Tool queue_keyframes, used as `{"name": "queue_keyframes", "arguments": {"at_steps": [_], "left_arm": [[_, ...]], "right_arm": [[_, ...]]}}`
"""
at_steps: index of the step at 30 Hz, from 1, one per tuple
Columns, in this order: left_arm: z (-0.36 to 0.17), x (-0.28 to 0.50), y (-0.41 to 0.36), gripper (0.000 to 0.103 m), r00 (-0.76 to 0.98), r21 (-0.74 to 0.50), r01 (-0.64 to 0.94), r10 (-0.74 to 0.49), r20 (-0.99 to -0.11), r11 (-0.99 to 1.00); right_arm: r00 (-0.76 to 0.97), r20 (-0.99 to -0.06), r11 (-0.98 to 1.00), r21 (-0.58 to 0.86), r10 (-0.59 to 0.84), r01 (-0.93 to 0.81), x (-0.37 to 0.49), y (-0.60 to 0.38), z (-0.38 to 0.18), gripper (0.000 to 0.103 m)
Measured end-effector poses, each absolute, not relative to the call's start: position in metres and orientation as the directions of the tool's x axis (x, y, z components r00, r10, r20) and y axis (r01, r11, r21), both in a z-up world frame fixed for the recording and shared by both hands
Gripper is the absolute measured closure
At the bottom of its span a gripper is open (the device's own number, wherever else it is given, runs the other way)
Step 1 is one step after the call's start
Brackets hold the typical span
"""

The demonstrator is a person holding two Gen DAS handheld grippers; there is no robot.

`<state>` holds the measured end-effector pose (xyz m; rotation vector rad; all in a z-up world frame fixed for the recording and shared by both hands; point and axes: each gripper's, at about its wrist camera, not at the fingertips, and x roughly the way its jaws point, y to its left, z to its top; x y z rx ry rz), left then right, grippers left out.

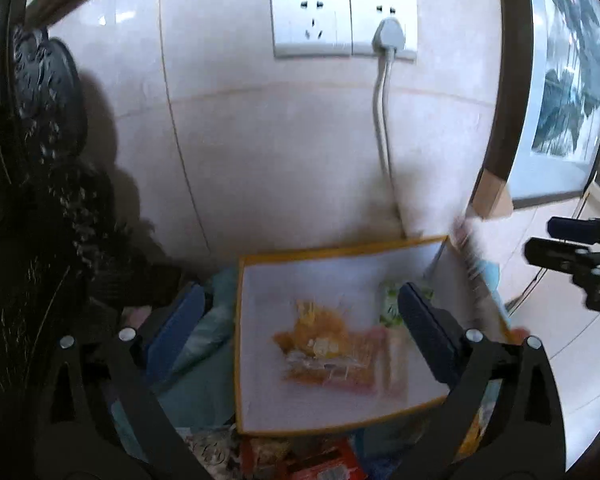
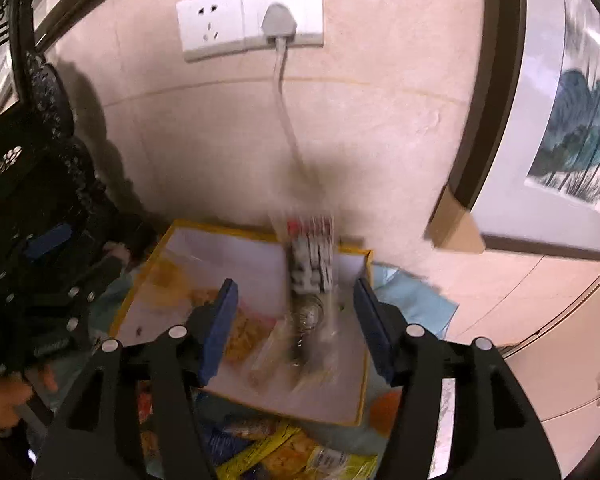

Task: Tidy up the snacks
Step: 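Carry the bun and sausage stick over the yellow box and release both, then grasp a clear bread bag with the left gripper while the right grasps a yellow barcode packet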

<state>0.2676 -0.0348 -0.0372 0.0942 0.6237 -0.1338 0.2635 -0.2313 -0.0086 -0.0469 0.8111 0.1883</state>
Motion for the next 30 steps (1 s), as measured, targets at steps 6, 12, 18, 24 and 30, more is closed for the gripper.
{"name": "queue_keyframes", "arguments": {"at_steps": [6,12,18,24,30], "left_arm": [[-0.09,0.226,-0.011,0.004,0.75,0.032,0.137,-0.083,-0.656,0.99],[-0.149,0.165,0.015,0.004,0.674,-0.021,0.057,-0.053,-0.737,0.998],[-0.194,0.142,0.024,0.004,0.616,0.038,0.027,0.013,-0.788,0.999],[-0.21,0.151,0.027,0.004,0.628,0.085,0.061,0.028,-0.778,0.995],[-0.228,0.166,0.028,0.004,0.592,0.07,0.07,0.015,-0.805,0.995]], "right_arm": [[0.6,-0.789,0.983,0.024,0.132,-0.184,0.218,-0.247,-0.057,0.038],[0.463,-0.87,0.986,0.153,0.167,-0.068,0.163,-0.269,-0.117,0.037],[0.41,-0.891,0.981,0.172,0.195,-0.092,0.12,-0.261,-0.167,0.037],[0.405,-0.896,0.98,0.131,0.181,-0.148,0.12,-0.237,-0.189,0.028],[0.38,-0.91,0.98,0.11,0.166,-0.164,0.14,-0.213,-0.2,0.005]]}}
